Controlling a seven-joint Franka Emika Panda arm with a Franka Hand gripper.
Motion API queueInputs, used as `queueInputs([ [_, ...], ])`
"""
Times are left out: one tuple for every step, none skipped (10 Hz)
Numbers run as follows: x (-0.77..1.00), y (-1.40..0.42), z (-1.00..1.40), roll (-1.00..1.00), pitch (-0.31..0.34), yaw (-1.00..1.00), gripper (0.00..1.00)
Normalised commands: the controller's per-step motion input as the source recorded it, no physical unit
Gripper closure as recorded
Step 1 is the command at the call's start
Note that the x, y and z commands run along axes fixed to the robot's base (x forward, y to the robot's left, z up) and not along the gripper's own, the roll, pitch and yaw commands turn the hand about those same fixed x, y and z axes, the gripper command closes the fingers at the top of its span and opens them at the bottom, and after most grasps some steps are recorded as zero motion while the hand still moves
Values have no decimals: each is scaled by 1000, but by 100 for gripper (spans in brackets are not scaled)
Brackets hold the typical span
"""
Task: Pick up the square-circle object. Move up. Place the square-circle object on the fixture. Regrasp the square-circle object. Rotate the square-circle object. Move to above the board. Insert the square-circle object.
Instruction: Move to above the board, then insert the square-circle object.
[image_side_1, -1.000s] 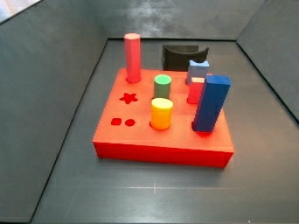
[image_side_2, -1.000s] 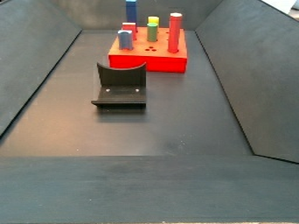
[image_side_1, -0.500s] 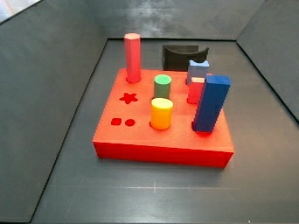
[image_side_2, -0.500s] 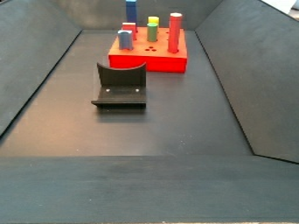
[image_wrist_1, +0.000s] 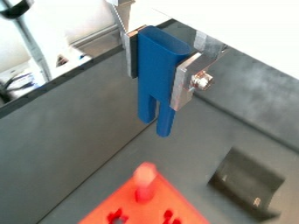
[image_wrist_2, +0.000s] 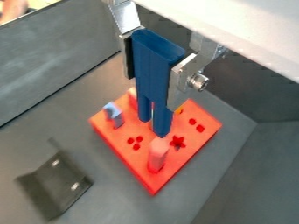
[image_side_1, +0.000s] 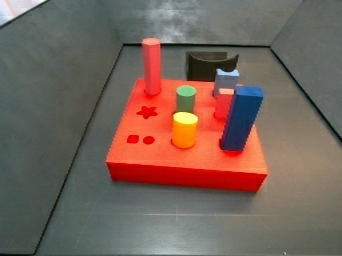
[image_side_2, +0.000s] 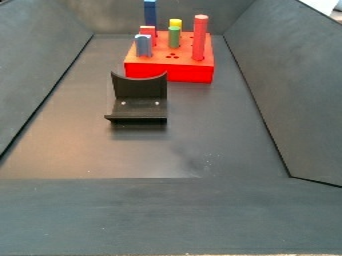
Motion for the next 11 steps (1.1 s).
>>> queueInputs([
  [192, -1000, -235, -20, 25, 10, 100],
  [197, -1000, -228, -9, 23, 9, 100],
  [215, -905, -204, -4, 25, 7, 100],
  [188, -699, -152, -1, 27, 8, 100],
  [124, -356, -71, 5, 20, 9, 100],
  [78, -216, -34, 11, 10, 9, 100],
  [-597, 0, -1000, 0, 0, 260, 100],
  [-520, -414, -1000, 0, 11, 237, 100],
  [-446, -583, -1000, 16, 0, 171, 100],
  [-297, -760, -1000, 54, 0, 94, 100],
  [-34, -677, -1000, 31, -21, 0, 100],
])
